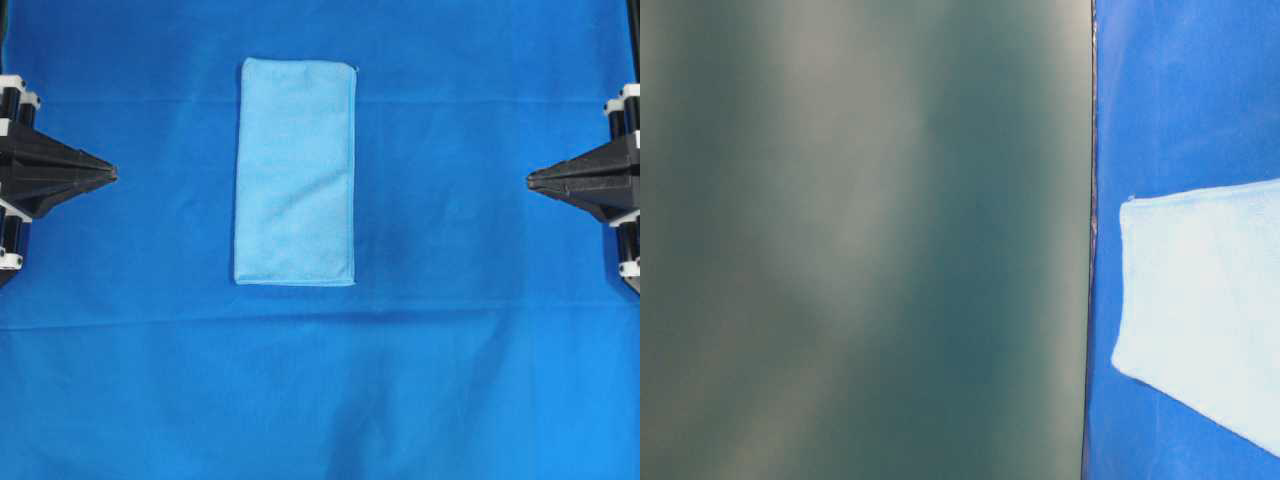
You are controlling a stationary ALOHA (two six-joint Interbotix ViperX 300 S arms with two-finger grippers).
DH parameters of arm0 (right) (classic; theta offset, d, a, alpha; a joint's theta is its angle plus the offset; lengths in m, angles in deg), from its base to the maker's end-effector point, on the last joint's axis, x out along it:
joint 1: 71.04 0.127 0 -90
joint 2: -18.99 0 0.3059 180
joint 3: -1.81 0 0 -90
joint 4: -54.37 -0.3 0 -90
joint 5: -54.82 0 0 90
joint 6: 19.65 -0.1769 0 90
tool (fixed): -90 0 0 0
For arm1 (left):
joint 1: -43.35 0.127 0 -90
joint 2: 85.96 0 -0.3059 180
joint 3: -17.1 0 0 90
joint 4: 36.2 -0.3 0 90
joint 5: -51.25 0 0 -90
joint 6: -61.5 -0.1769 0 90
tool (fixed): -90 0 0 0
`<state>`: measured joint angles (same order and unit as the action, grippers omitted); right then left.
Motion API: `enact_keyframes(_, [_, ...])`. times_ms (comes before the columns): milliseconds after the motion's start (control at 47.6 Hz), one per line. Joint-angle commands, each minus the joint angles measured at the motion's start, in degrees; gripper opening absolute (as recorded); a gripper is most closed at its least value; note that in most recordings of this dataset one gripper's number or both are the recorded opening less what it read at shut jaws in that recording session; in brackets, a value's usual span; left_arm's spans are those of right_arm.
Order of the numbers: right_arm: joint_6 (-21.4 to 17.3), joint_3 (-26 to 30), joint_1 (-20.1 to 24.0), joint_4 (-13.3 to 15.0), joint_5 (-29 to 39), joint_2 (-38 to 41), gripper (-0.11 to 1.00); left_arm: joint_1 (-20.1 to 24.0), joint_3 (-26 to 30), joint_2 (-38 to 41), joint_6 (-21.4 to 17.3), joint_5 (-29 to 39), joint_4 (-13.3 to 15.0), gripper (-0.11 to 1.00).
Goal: Fold a vertical towel.
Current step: 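Move both grippers toward the top corners of the light-blue towel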
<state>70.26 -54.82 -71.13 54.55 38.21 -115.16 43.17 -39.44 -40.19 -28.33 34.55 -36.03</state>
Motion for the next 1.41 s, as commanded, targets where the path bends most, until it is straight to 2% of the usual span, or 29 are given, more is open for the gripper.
enact_keyframes(0, [-0.7,1.8,-1.8,-0.9,-0.2,1.1,0.0,-0.3,1.1,0.6,0.3,-0.3,1.2,0.0])
enact_keyframes(105, [-1.6,3.6,-5.5,-3.1,2.4,3.9,0.0,1.5,1.1,0.7,0.4,-0.4,1.6,0.0])
enact_keyframes(210, [-2.3,5.6,-10.3,-3.4,5.1,7.6,0.0,5.5,1.0,1.8,1.3,-0.4,1.8,0.0])
enact_keyframes(420, [-2.5,10.5,-19.5,-3.3,8.3,18.0,0.0,14.8,0.8,8.4,5.6,-0.3,1.7,0.0])
enact_keyframes(567, [-2.1,14.2,-23.6,-2.8,8.5,27.2,0.0,20.0,1.6,15.1,6.5,-0.4,1.7,0.0])
enact_keyframes(693, [-1.9,18.4,-25.2,-1.8,9.2,35.0,0.01,23.2,3.2,21.4,6.5,-0.8,1.7,0.01])
enact_keyframes(735, [-1.8,20.0,-25.8,-1.2,9.5,37.6,0.01,24.0,3.9,23.7,6.5,-0.9,1.7,0.04])
enact_keyframes(777, [-1.8,21.4,-26.4,-0.7,9.9,40.1,0.02,24.9,4.8,26.8,6.5,-1.1,1.7,0.12])
enact_keyframes(819, [-1.8,22.9,-27.0,-0.3,10.3,42.5,0.08,25.3,5.7,29.4,6.4,-1.5,1.7,0.21])
enact_keyframes(987, [-1.8,28.1,-29.0,1.1,10.5,52.1,0.55,27.0,9.5,40.0,5.8,-3.5,1.7,0.68])
enact_keyframes(1029, [-1.8,29.1,-29.2,1.6,10.5,54.1,0.61,27.6,10.7,43.4,5.7,-4.3,1.7,0.75])
enact_keyframes(1196, [-1.8,32.7,-29.4,2.3,10.3,60.6,0.57,28.6,14.1,53.1,5.6,-7.9,1.7,0.76])
enact_keyframes(1385, [-1.8,34.8,-29.4,2.4,10.0,65.4,0.57,28.9,16.9,60.3,5.5,-10.0,1.7,0.76])
